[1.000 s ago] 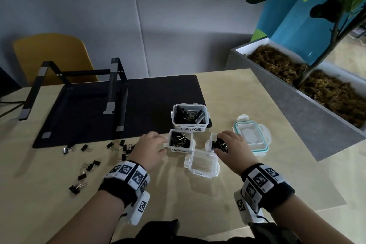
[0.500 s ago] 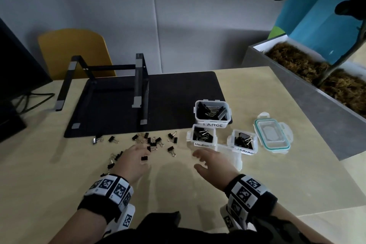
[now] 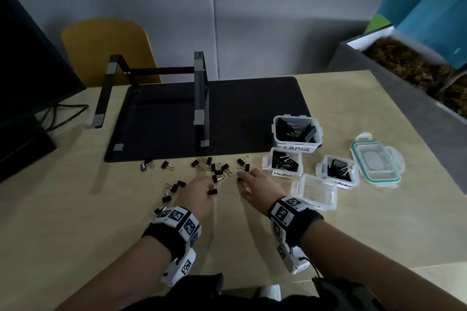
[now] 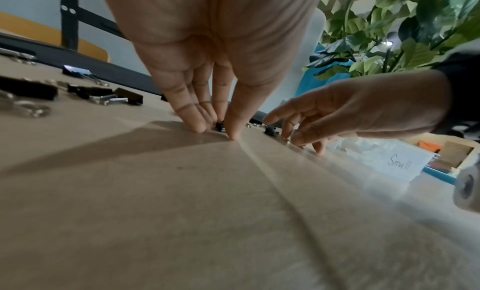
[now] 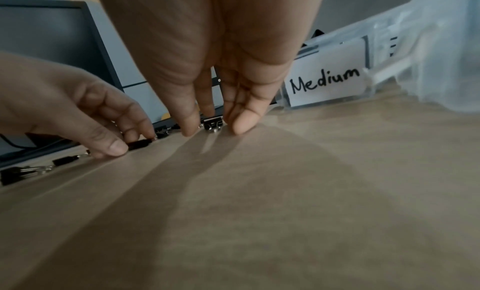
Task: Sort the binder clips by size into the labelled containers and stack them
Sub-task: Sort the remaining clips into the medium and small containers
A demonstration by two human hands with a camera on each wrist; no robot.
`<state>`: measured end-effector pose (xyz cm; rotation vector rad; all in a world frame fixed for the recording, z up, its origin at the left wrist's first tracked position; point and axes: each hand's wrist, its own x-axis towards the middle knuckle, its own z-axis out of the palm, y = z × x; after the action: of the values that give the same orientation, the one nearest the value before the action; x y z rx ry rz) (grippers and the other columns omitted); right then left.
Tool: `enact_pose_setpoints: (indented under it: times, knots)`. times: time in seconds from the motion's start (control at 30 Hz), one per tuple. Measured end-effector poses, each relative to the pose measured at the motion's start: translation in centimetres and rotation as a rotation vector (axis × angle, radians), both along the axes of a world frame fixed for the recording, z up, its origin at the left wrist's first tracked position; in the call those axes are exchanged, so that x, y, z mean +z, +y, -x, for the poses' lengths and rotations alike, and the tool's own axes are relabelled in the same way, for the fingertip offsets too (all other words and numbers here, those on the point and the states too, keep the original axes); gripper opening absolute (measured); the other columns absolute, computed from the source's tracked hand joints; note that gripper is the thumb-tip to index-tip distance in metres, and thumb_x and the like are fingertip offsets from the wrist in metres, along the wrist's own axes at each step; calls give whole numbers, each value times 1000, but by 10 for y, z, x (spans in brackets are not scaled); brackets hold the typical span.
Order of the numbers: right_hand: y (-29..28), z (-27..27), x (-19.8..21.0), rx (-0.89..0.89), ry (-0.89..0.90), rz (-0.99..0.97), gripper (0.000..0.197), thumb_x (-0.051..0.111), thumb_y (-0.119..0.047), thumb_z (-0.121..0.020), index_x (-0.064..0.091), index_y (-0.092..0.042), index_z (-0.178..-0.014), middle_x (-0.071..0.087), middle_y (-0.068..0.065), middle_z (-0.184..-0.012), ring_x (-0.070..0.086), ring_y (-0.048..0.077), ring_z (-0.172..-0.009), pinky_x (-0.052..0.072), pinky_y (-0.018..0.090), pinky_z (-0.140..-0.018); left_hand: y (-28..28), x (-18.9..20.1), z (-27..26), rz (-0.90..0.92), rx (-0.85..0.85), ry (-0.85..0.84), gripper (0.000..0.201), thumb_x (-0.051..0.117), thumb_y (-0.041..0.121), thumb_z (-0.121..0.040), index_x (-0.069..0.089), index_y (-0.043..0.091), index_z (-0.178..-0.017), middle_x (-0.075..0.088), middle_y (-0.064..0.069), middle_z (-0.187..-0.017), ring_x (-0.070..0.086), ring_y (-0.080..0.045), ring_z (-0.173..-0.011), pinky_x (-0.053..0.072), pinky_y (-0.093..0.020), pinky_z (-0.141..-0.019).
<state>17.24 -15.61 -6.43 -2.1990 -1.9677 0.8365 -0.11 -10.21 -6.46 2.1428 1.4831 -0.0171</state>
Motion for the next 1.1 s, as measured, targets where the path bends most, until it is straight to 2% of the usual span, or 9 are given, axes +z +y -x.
enact_pose_setpoints:
  times: [0.07,0.13,0.27,0.37,0.6,0.73,0.9,1.03,1.1]
  knots:
    - [5,3,0,-12,-47,-3,31,47,-22,-91,49,-19,-122,48,9,-121,54,30,-107,53,40,-82,-1,-2,-1,-26,-17,-13,15,59,15,-82,60,18,-97,62,-1,-99,55,-17,-82,41,-24,-72]
    - [7,5,-1,-54,-69,0,24,44,-19,-92,52,-14,-114,49,12,-115,54,33,-103,52,40,-80,-1,-4,-1,-37,-41,-18,17,60,20,-82,60,21,-99,61,2,-99,59,-17,-85,46,-26,-74]
    - [7,8,-2,-90,-125,13,25,39,-7,-91,50,-7,-113,51,13,-114,52,34,-106,47,39,-83,-2,-3,-5,-56,-133,-6,16,58,23,-84,61,22,-100,59,6,-101,58,-16,-88,47,-26,-75]
    - [4,7,1,-95,-129,17,26,41,-8,-90,49,-3,-113,52,15,-114,54,33,-103,46,37,-83,-6,-2,-11,-81,-202,4,16,55,23,-86,62,19,-99,58,5,-102,58,-17,-91,50,-29,-78]
    - [-13,-8,21,-176,-30,-16,24,50,-16,-83,54,-6,-104,57,12,-110,57,30,-97,43,31,-75,-11,-7,-28,-22,-255,47,11,53,28,-83,47,19,-81,54,1,-95,51,-17,-84,40,-26,-69]
    - [-30,-36,41,-331,50,-141,17,51,-15,-82,57,-6,-95,58,8,-99,56,25,-86,44,29,-70,-16,-3,-39,1,-296,28,12,54,31,-83,52,19,-86,54,4,-93,52,-14,-82,43,-24,-69]
    - [-53,-82,44,-503,5,-157,15,56,-15,-78,60,-9,-91,52,3,-86,50,22,-80,39,28,-68,-25,7,-62,-42,-350,-66,17,54,29,-81,56,17,-92,53,5,-93,54,-14,-88,47,-28,-78]
    - [-66,-103,37,-479,58,-154,19,59,-16,-81,62,-12,-99,55,0,-93,54,19,-88,38,24,-74,-32,17,-84,-75,-411,-166,18,55,29,-82,58,15,-93,56,4,-95,54,-14,-87,46,-26,-75]
    - [-73,-111,37,-452,75,-185,28,63,-20,-82,61,-14,-109,57,0,-106,53,19,-102,39,24,-84,-34,23,-97,-95,-448,-194,18,55,28,-83,58,15,-93,57,4,-95,54,-14,-87,44,-25,-72]
